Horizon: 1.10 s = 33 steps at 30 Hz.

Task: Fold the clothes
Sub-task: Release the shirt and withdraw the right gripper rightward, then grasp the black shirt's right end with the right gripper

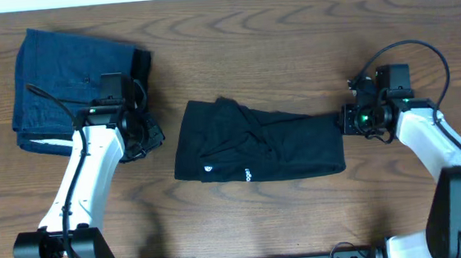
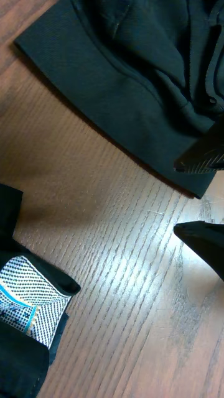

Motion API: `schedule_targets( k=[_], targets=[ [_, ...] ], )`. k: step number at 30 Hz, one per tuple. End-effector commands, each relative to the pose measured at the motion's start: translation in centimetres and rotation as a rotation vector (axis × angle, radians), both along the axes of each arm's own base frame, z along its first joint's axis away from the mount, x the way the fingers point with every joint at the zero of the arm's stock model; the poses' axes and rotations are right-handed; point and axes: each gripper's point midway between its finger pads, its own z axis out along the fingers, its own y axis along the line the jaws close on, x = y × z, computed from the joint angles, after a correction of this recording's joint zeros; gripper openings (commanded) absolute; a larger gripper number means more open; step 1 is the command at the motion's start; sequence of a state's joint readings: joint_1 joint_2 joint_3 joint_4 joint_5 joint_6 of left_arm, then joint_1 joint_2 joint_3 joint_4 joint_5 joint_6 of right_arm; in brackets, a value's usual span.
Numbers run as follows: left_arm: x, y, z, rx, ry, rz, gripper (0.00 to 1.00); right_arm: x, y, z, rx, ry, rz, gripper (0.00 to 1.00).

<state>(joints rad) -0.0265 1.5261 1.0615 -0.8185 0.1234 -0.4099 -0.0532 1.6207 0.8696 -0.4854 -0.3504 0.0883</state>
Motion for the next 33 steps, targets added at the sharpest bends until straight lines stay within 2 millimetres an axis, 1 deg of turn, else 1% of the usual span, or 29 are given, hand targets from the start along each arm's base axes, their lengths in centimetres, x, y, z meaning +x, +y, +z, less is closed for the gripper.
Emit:
schedule_targets(
  k=[1, 2, 4, 7, 9, 10, 13, 15, 17, 19, 20, 23, 31, 33],
  targets=[
    [-0.4, 0.3, -0.5, 0.016, 0.018, -0.011, 0.28, -0.5, -0.5, -2.1, -0.013, 0.044, -0.022, 0.15],
    [-0.4, 0.3, -0.5, 0.016, 0.018, -0.011, 0.28, -0.3, -0.3, -2.4, -0.002, 0.046, -0.017, 0.14],
    [-0.4, 0.3, -0.5, 0.016, 0.018, -0.011, 0.28, -0.1, 0.2, -2.2, 0.027, 0.036, -0.008, 0.14],
    [-0.4, 0.3, -0.5, 0.016, 0.018, -0.011, 0.29, 0.3, 1.2, -0.4, 0.087, 0.010, 0.014, 0.20],
    [-0.4, 0.3, -0.5, 0.016, 0.018, -0.011, 0.29, 0.0, 1.4, 1.0, 0.098, 0.015, 0.019, 0.22],
    [-0.4, 0.3, -0.5, 0.016, 0.018, -0.011, 0.29, -0.5, 1.5, 1.8, 0.101, 0.020, 0.019, 0.23],
    [-0.4, 0.3, -0.5, 0.016, 0.018, -0.011, 0.29, -1.9, 1.6, 3.3, 0.102, 0.036, 0.019, 0.23],
    [-0.4, 0.3, -0.5, 0.016, 0.018, -0.011, 0.29, -3.4, 1.6, 3.9, 0.104, 0.072, 0.018, 0.19],
    [-0.4, 0.3, -0.5, 0.016, 0.018, -0.011, 0.29, -4.8, 1.7, 4.0, 0.107, 0.118, 0.016, 0.12],
    [-0.4, 0.3, -0.5, 0.016, 0.018, -0.011, 0.29, -6.0, 1.8, 3.6, 0.109, 0.165, 0.014, 0.02],
    [-0.4, 0.3, -0.5, 0.016, 0.018, -0.011, 0.29, -6.3, 1.8, 3.3, 0.110, 0.177, 0.014, 0.01],
    [-0.5, 0.3, -0.5, 0.016, 0.020, -0.011, 0.29, -7.3, 1.8, 2.0, 0.106, 0.202, 0.010, 0.01],
    [-0.6, 0.3, -0.6, 0.016, 0.025, -0.011, 0.29, -9.7, 1.9, -2.4, 0.115, 0.216, -0.025, 0.01],
    [-0.6, 0.3, -0.6, 0.016, 0.024, -0.011, 0.29, -10.1, 1.9, -3.1, 0.115, 0.216, -0.025, 0.01]
  ],
)
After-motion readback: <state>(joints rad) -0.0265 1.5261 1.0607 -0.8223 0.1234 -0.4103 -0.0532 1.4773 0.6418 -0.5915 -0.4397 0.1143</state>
